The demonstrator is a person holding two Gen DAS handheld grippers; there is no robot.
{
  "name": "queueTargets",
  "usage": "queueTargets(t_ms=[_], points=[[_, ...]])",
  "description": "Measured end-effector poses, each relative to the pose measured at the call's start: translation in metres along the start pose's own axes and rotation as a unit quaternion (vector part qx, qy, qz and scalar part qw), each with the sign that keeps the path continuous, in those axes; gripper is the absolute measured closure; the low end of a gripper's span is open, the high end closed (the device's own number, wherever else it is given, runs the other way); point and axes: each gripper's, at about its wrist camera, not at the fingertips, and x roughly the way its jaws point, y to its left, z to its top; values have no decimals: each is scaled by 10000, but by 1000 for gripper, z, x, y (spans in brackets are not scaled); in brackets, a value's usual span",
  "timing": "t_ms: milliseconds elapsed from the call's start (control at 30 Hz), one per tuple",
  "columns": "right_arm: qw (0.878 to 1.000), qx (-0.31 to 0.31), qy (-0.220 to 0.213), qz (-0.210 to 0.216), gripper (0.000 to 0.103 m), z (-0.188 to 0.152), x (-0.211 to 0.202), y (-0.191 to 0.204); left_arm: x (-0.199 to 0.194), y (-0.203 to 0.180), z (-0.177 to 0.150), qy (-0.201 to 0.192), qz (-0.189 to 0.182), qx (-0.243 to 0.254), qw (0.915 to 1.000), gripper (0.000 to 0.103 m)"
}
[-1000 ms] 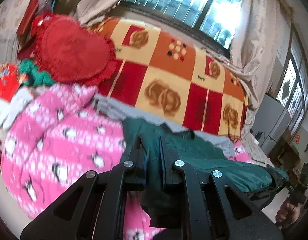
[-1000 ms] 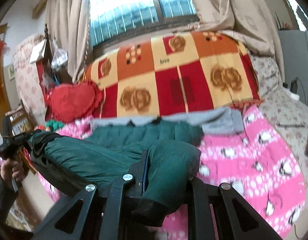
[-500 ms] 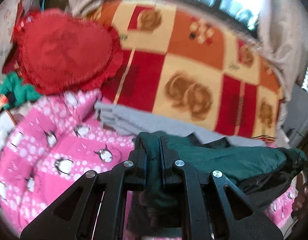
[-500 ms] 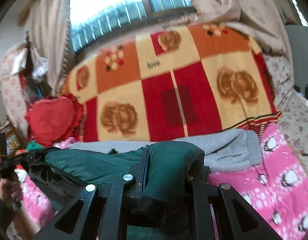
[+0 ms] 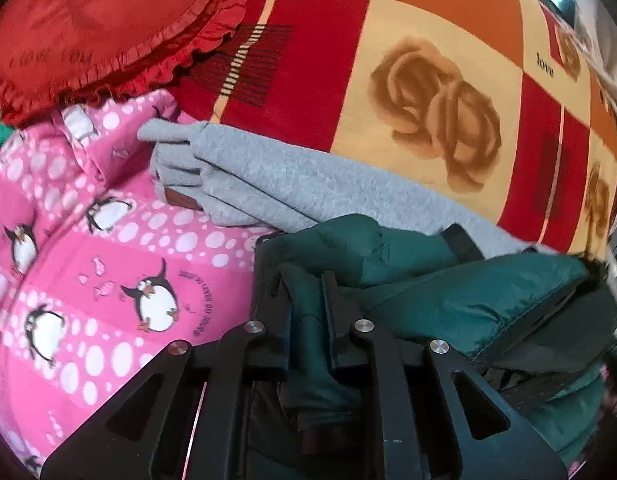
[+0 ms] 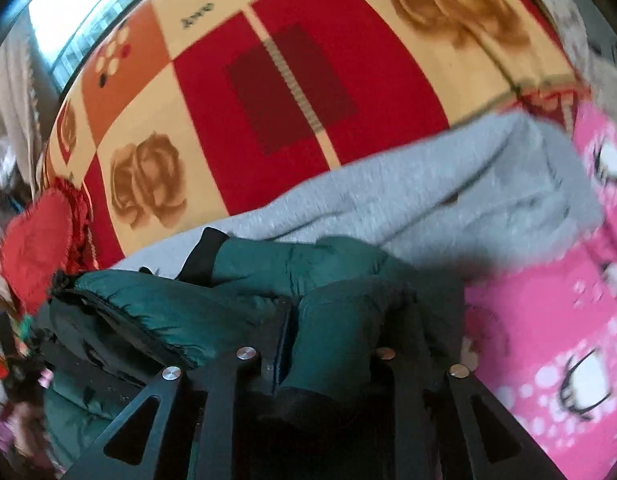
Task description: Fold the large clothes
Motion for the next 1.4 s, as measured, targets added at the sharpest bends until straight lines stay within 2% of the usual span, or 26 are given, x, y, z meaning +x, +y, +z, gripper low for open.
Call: queueTargets(t_ms=[67,133,167,267,300,333,367,400,500,567,633,733,833,933,967,1067,1133,1167,1300,1400], points=[[9994,248,88,206,78,2,-6,-6,1,7,2,90,-200,-131,9997,87],[9979,507,103,398,73,3,-16,-10,-2,16,8,343,-475,-286,9979,84],[9963,662,99,540,70,4,-25,-12,-4,20,11,448,-605,-339,9966,81],[9943,807,-6,697,68,6,-51,-13,-18,33,25,673,-1040,-500,9910,78],[9946,786,-40,682,67,7,-58,-12,-26,37,31,623,-1162,-572,9896,72],[9949,764,-65,661,66,8,-60,-10,-32,39,35,559,-1196,-609,9894,62],[9955,720,-102,614,65,9,-67,-8,-41,43,41,407,-1148,-644,9905,36],[9959,697,-119,571,65,10,-70,-6,-47,45,44,309,-1171,-681,9903,28],[9985,242,-353,342,65,14,-85,14,-62,46,49,111,-1202,-766,9897,28],[9980,-221,-564,170,65,16,-90,34,-69,28,49,21,-1102,-373,9932,28],[9970,-530,-542,166,65,17,-84,50,-73,11,48,-49,-1042,18,9945,28],[9938,-1072,-274,96,65,17,-63,81,-67,-22,45,-114,-926,472,9945,28],[9881,-1526,0,-175,65,19,-35,104,-50,-44,43,-35,-908,692,9935,28],[9852,-1637,322,-403,65,31,-3,111,-26,-61,46,103,-571,912,9941,28],[9813,-1749,632,-500,65,36,18,112,-14,-64,50,190,-446,918,9946,28],[9644,-2117,1193,-1040,61,31,63,100,11,-65,53,290,-99,966,9948,28],[9625,-2231,1266,-885,59,25,78,86,36,-68,47,403,160,1106,9929,28],[9641,-2305,1090,-736,58,22,79,80,48,-69,43,466,195,1145,9921,28],[9774,-1898,888,-290,58,23,88,55,73,-74,37,347,232,1144,9926,24],[9790,-1848,851,-136,58,24,93,49,90,-79,34,338,448,1264,9904,22]])
